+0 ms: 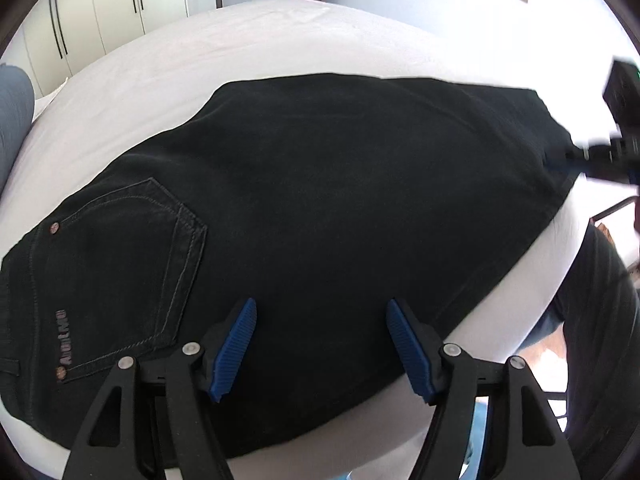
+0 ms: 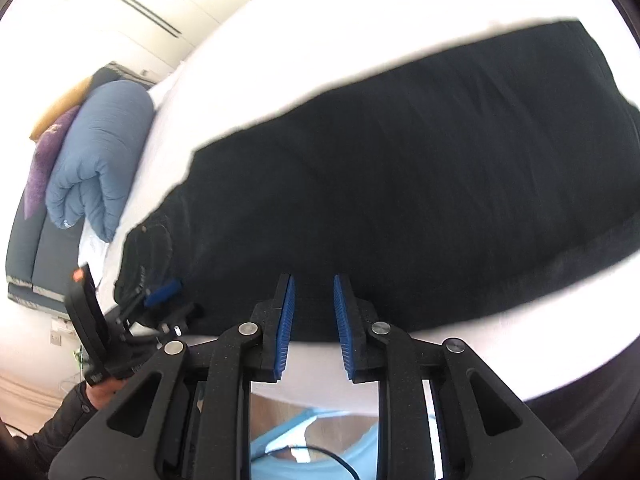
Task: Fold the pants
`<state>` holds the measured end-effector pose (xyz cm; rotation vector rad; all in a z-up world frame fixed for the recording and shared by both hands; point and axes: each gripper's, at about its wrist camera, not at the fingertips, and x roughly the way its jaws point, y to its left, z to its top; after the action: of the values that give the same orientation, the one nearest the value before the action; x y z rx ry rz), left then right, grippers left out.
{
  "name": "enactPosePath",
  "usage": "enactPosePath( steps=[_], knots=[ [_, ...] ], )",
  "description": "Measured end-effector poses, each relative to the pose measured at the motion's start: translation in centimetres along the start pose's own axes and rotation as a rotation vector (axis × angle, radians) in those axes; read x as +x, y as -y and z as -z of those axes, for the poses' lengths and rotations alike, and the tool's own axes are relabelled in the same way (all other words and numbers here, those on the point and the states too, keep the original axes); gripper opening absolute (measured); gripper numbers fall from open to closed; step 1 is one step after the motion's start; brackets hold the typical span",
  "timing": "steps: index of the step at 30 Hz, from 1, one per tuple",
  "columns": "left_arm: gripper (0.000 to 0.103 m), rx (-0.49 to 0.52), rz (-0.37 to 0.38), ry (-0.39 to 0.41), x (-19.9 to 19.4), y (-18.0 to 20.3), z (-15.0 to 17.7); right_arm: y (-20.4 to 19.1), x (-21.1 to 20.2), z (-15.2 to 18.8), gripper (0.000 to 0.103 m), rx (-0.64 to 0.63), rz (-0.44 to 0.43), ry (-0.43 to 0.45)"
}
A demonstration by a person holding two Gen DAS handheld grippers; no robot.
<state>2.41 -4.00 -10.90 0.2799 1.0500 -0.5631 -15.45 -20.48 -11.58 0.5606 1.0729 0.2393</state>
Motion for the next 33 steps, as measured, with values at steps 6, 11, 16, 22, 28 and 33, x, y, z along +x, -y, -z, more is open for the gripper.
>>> enactPosePath(
  steps=[6,11,16,22,28,33],
  knots=[
    [0.070,0.056,-0.021,0.015,-1.8,-0.4,-5.7,-1.2,2.0,-5.9,0.019,-0.011,-0.063,0.021],
    [0.070,0.058,-0.012,0.053,1.6,-1.0,-12.8,-1.4,5.9,-9.9,0.019,0.005,-0.116,-0.012],
    [0.073,0.037,-0.004,-0.049,7.2,-2.0,-12.5,3.2,8.8,-12.3,0.019,0.099,-0.054,-0.060],
    [0.076,-0.027,0.041,-0.017,6.8,-3.6,-10.9,12.8,3.6,-15.3,0.015,0.270,-0.034,0.094],
    [0.080,-0.033,0.034,-0.018,7.3,-3.5,-11.6,18.1,-2.9,-19.0,0.019,0.241,0.243,0.255],
    [0.081,-0.047,0.027,-0.005,7.7,-2.1,-11.8,16.3,-9.7,-16.6,0.022,0.219,0.066,0.337]
  ],
)
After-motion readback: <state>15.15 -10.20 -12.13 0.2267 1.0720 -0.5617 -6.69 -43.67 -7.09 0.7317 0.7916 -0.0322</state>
